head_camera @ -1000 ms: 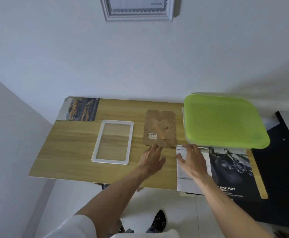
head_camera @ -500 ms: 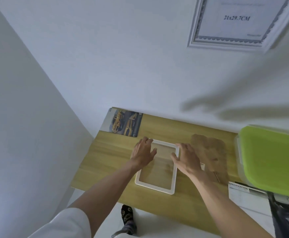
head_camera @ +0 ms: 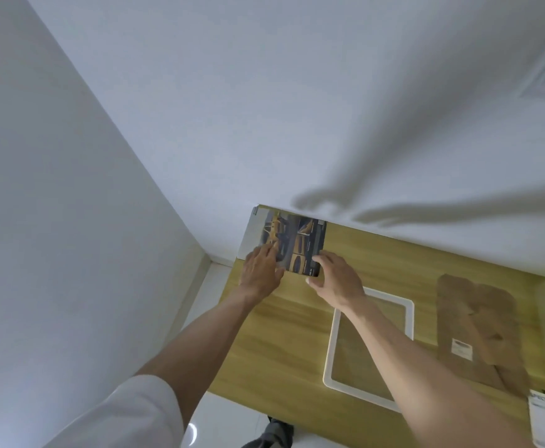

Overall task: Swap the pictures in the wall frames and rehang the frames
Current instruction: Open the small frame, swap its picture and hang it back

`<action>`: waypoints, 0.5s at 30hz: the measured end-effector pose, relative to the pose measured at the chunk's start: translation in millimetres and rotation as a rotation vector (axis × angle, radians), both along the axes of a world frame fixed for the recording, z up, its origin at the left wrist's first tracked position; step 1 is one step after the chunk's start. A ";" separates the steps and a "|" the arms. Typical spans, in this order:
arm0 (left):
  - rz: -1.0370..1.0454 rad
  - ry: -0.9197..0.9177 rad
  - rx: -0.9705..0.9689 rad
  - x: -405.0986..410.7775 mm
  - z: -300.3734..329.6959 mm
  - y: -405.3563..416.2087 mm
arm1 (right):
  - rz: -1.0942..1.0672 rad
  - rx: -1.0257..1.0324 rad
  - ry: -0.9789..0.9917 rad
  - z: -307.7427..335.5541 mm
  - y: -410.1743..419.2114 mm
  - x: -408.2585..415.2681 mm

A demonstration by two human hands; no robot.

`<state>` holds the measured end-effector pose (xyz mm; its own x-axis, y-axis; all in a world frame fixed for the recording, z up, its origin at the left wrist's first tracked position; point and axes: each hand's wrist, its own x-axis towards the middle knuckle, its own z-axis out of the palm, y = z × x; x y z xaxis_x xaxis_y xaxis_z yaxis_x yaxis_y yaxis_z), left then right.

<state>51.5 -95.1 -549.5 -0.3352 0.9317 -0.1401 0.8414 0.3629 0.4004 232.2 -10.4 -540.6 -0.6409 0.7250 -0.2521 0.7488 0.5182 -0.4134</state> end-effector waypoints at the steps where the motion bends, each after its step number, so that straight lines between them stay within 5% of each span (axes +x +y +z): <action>1: -0.015 -0.003 0.003 -8.1 -3.3 1.6 | 0.003 -0.002 -0.014 -1.6 2.6 -8.7; 15: -0.198 0.091 0.133 -45.8 -47.3 -0.3 | 0.087 0.075 -0.074 -21.7 10.9 -33.6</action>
<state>5.7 -95.3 -596.8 -0.1497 0.9887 0.0101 0.9257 0.1366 0.3527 198.7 0.5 -562.3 -0.6839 0.6859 -0.2487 0.7266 0.6099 -0.3162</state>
